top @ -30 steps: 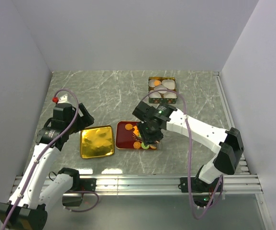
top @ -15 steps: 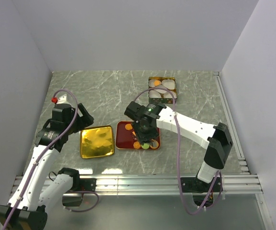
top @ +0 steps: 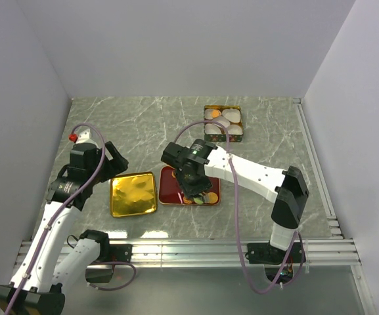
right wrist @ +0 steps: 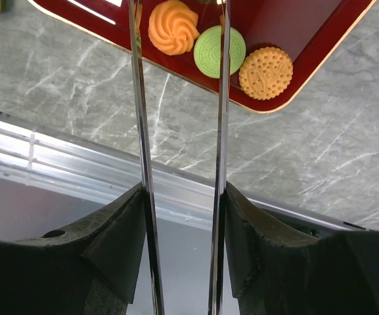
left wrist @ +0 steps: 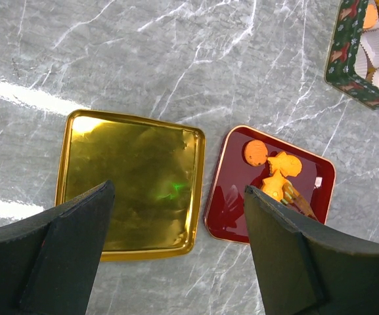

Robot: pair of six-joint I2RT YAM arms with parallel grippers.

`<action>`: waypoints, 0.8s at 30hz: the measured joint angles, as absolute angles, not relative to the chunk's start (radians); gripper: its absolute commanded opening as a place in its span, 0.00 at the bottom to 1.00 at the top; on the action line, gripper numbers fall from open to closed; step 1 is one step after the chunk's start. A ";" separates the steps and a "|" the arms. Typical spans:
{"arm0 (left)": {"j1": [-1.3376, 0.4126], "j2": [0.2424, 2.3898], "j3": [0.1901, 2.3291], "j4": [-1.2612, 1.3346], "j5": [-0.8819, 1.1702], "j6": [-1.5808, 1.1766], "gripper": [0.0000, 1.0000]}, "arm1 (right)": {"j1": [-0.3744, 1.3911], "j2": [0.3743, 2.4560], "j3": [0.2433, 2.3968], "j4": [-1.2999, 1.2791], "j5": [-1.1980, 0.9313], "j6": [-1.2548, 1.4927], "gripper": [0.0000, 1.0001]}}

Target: Pack the cookies

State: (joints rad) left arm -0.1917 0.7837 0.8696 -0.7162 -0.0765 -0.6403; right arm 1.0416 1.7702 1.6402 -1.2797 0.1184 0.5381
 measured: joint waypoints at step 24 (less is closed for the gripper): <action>-0.192 0.775 0.870 -0.715 -0.076 -0.640 0.84 | 1.050 1.836 1.732 -1.348 0.146 0.561 0.31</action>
State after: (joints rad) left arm -0.1917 0.7750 0.8696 -0.7151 -0.0765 -0.6399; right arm 1.0496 1.8359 1.7325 -1.3483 0.1463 0.5606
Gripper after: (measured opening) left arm 0.846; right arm 0.416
